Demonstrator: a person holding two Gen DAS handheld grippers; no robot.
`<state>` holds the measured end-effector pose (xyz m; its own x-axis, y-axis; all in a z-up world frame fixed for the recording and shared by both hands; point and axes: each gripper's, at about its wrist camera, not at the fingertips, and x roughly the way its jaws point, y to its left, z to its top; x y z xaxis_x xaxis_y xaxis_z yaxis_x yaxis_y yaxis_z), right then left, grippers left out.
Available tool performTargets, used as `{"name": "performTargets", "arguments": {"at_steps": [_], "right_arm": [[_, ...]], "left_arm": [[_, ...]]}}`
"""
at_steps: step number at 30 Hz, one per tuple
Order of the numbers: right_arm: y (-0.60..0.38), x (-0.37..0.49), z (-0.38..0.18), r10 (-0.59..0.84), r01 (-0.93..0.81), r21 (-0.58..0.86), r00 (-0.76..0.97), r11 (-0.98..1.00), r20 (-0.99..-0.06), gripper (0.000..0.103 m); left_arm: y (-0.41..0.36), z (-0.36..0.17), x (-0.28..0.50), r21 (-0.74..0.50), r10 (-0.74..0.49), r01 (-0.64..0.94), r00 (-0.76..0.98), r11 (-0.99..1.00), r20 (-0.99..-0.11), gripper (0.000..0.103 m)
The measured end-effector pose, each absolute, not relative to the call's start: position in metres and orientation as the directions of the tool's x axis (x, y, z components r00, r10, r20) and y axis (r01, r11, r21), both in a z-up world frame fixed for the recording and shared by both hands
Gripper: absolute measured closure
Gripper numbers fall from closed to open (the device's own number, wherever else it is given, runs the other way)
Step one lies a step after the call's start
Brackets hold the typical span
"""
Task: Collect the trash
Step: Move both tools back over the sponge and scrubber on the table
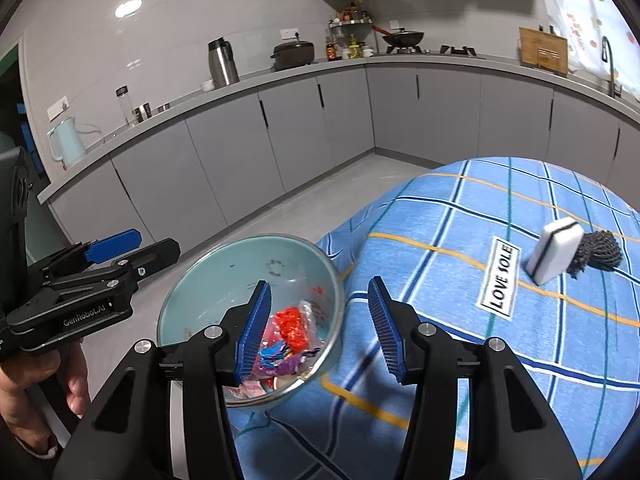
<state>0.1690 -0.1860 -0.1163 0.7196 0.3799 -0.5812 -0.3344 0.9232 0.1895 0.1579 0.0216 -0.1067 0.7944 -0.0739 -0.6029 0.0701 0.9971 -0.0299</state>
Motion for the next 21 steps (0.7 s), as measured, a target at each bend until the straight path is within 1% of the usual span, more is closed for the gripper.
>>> {"name": "performTargets", "arguments": {"at_steps": [9, 16, 18, 21], "right_arm": [[-0.23, 0.163, -0.116, 0.323, -0.268, 0.182, 0.746, 0.946, -0.582, 0.051], [-0.28, 0.157, -0.121, 0.254, -0.173, 0.192, 0.771, 0.966, -0.585, 0.051], [-0.295, 0.154, -0.121, 0.232, -0.143, 0.196, 0.78, 0.97, -0.581, 0.048], [-0.317, 0.153, -0.122, 0.196, -0.095, 0.2, 0.791, 0.975, -0.58, 0.048]], "left_arm": [[-0.012, -0.101, 0.172, -0.004, -0.106, 0.13, 0.794, 0.992, -0.599, 0.03], [-0.064, -0.102, 0.183, 0.018, -0.169, 0.225, 0.778, 0.974, -0.605, 0.027], [-0.083, -0.103, 0.186, 0.026, -0.189, 0.258, 0.771, 0.966, -0.608, 0.027], [-0.105, -0.103, 0.191, 0.034, -0.215, 0.297, 0.761, 0.954, -0.612, 0.027]]}}
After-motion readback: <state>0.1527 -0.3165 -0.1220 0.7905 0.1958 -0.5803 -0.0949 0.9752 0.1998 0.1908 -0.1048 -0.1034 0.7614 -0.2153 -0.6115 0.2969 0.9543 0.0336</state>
